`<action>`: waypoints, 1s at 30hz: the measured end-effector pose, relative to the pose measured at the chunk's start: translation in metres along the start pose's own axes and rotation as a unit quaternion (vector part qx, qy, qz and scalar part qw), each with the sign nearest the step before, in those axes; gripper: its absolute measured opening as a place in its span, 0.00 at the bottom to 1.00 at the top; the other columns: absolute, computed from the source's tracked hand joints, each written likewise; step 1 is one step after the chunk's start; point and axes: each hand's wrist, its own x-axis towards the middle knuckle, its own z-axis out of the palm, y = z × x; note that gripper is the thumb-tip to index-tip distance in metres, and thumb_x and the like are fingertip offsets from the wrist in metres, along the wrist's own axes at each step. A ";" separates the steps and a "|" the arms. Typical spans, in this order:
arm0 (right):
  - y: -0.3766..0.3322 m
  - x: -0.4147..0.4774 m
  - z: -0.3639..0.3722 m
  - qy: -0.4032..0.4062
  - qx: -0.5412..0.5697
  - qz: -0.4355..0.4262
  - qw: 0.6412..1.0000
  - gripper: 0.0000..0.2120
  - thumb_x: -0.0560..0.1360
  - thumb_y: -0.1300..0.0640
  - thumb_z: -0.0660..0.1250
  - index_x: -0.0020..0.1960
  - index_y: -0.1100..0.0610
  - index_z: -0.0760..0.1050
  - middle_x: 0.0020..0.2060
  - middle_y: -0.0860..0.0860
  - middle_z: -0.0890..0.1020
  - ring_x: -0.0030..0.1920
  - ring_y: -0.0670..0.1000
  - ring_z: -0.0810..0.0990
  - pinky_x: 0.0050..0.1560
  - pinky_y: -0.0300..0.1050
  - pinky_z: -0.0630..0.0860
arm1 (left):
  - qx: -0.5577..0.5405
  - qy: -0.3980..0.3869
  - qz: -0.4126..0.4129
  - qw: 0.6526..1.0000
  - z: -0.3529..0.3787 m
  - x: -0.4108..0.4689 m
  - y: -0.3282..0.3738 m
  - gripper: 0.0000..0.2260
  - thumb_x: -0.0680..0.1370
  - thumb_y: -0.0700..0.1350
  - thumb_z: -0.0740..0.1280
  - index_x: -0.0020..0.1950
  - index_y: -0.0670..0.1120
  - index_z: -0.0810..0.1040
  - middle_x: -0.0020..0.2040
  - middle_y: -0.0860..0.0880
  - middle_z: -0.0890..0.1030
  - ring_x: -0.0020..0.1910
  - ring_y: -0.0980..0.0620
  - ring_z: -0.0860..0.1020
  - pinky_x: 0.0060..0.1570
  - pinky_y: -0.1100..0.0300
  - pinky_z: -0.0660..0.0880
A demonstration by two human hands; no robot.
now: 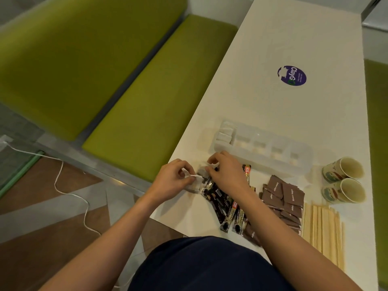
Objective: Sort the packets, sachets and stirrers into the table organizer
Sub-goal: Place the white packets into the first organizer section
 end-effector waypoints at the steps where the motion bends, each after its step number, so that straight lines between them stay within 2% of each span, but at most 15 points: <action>1: -0.001 -0.001 -0.003 0.001 0.020 0.007 1.000 0.06 0.77 0.53 0.71 0.54 0.51 0.80 0.49 0.46 0.81 0.47 0.48 0.80 0.48 0.48 0.77 | -0.027 -0.005 -0.001 1.000 -0.002 -0.001 -0.001 0.05 0.74 0.44 0.75 0.44 0.53 0.81 0.40 0.56 0.79 0.38 0.57 0.77 0.39 0.63 0.71; 3: -0.001 -0.006 -0.012 0.004 0.062 0.022 0.998 0.04 0.76 0.53 0.72 0.50 0.49 0.80 0.45 0.43 0.82 0.42 0.43 0.79 0.43 0.44 0.75 | -0.079 -0.013 0.002 0.997 -0.005 -0.002 -0.001 0.05 0.75 0.43 0.74 0.44 0.52 0.81 0.40 0.58 0.81 0.38 0.56 0.78 0.40 0.60 0.73; 6: 0.001 -0.015 -0.027 0.027 0.113 0.032 0.993 0.06 0.74 0.49 0.75 0.47 0.46 0.78 0.41 0.42 0.82 0.40 0.40 0.80 0.39 0.40 0.74 | -0.135 -0.006 0.004 0.991 -0.011 0.001 0.002 0.05 0.75 0.42 0.75 0.44 0.50 0.80 0.40 0.53 0.84 0.40 0.50 0.81 0.42 0.58 0.76; 10: 0.007 -0.027 -0.053 0.099 0.167 0.052 0.980 0.09 0.75 0.52 0.75 0.55 0.47 0.81 0.42 0.40 0.83 0.42 0.39 0.81 0.43 0.38 0.75 | -0.164 0.023 0.025 0.986 -0.020 0.016 0.018 0.06 0.75 0.41 0.75 0.49 0.50 0.82 0.40 0.50 0.86 0.39 0.51 0.83 0.44 0.54 0.79; 14: 0.015 -0.035 -0.077 0.159 0.206 0.066 0.963 0.08 0.75 0.55 0.76 0.53 0.47 0.83 0.42 0.41 0.85 0.42 0.39 0.82 0.44 0.37 0.78 | -0.116 0.047 0.089 0.988 -0.025 0.050 0.053 0.05 0.75 0.41 0.75 0.49 0.48 0.85 0.42 0.54 0.86 0.41 0.57 0.84 0.45 0.61 0.79; 18: 0.026 -0.042 -0.089 0.194 0.228 0.077 0.951 0.07 0.75 0.55 0.76 0.53 0.48 0.84 0.43 0.41 0.86 0.45 0.39 0.83 0.44 0.35 0.77 | -0.051 0.024 0.126 0.990 -0.023 0.087 0.080 0.04 0.76 0.44 0.73 0.51 0.49 0.86 0.42 0.57 0.85 0.43 0.61 0.83 0.47 0.64 0.78; 25: 0.032 -0.039 -0.099 0.217 0.239 0.066 0.944 0.06 0.77 0.55 0.73 0.54 0.47 0.85 0.43 0.39 0.86 0.45 0.39 0.82 0.44 0.32 0.74 | 0.043 0.032 0.115 0.992 -0.007 0.127 0.089 0.05 0.77 0.46 0.72 0.51 0.49 0.86 0.41 0.56 0.83 0.36 0.66 0.76 0.39 0.76 0.67; 26: 0.032 -0.036 -0.100 0.220 0.241 0.063 0.943 0.06 0.77 0.56 0.73 0.53 0.47 0.85 0.43 0.38 0.86 0.45 0.39 0.82 0.43 0.31 0.74 | 0.056 0.034 0.117 0.991 -0.005 0.130 0.089 0.04 0.77 0.46 0.72 0.51 0.49 0.86 0.43 0.55 0.83 0.36 0.64 0.75 0.39 0.75 0.67; 30: 0.029 -0.019 -0.104 0.231 0.241 0.046 0.941 0.06 0.77 0.57 0.73 0.51 0.48 0.85 0.41 0.38 0.85 0.44 0.40 0.82 0.42 0.31 0.75 | 0.104 0.032 0.126 0.986 0.001 0.140 0.086 0.05 0.77 0.46 0.72 0.51 0.50 0.86 0.47 0.51 0.82 0.42 0.55 0.75 0.48 0.58 0.73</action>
